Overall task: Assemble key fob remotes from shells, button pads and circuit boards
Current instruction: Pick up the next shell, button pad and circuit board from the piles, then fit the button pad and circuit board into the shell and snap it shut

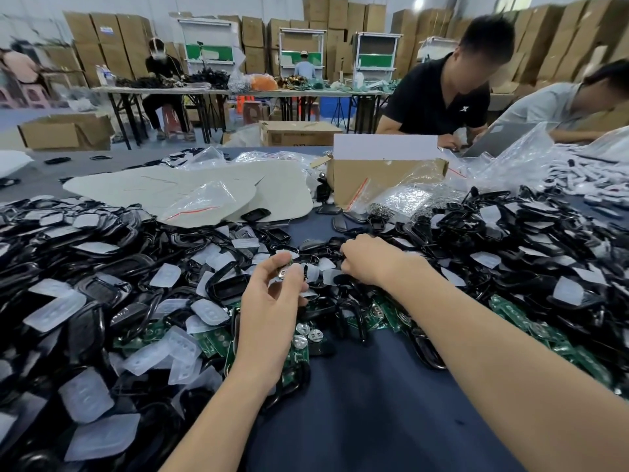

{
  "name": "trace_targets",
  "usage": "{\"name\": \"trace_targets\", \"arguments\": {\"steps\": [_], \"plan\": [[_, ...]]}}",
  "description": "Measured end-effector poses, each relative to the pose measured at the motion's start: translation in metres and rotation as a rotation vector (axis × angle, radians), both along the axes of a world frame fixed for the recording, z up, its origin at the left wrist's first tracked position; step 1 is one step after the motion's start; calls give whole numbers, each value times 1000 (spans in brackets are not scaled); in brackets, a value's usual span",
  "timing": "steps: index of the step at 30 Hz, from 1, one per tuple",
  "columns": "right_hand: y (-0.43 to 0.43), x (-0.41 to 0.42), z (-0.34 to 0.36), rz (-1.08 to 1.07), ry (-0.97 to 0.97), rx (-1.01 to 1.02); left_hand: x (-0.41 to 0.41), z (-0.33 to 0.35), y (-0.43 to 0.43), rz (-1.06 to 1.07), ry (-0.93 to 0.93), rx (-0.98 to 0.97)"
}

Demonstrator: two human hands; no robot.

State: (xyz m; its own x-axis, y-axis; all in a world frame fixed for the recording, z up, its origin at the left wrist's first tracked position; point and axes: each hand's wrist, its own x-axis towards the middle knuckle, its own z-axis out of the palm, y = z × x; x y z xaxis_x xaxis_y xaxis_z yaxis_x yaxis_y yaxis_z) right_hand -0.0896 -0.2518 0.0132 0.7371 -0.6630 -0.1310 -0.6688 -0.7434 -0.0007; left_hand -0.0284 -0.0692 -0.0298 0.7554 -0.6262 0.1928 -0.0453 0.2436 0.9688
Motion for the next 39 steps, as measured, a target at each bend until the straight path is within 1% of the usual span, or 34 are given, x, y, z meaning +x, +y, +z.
{"name": "trace_targets", "arguments": {"steps": [4, 6, 9, 12, 14, 15, 16, 18, 19, 22, 28, 30, 32, 34, 36, 39], "plan": [[3, -7, 2, -29, 18, -40, -1, -1, 1, 9, -44, 4], [-1, -12, -1, -48, -32, -55, -2, 0, 2, -22, -67, 13], [0, -21, -6, -85, -131, -12, -3, 1, 2, -60, -97, -15], [5, -32, -12, -82, -343, -21, -4, 2, 2, -83, -83, -53], [12, -40, -15, -79, -567, -34, -5, 3, 2, -93, -64, -65], [16, -44, -18, -81, -703, -10, -5, 3, 2, -95, -52, -70], [22, -47, -20, -87, -847, 56, -5, 4, 2, -96, -41, -74], [36, -51, -25, -101, -1089, 265, -6, 5, 1, -98, -25, -79], [43, -53, -28, -109, -1165, 375, -6, 4, 1, -101, -22, -85], [58, -55, -41, -146, -1310, 679, -5, 3, 1, -102, -23, -108], [65, -59, -52, -175, -1483, 1002, -3, 0, -1, -96, -12, -81], [64, -59, -53, -190, -1517, 1046, -4, 0, -2, -106, -5, -78], [63, -59, -55, -209, -1503, 1024, -4, 1, -1, -111, 6, -84], [62, -61, -57, -195, -1427, 945, -5, 1, -1, -120, 26, -94], [63, -62, -56, -114, -1345, 876, -5, 1, -1, -130, 25, -90], [67, -60, -53, -31, -1294, 852, -8, 1, -1, -140, 19, -79]]}}
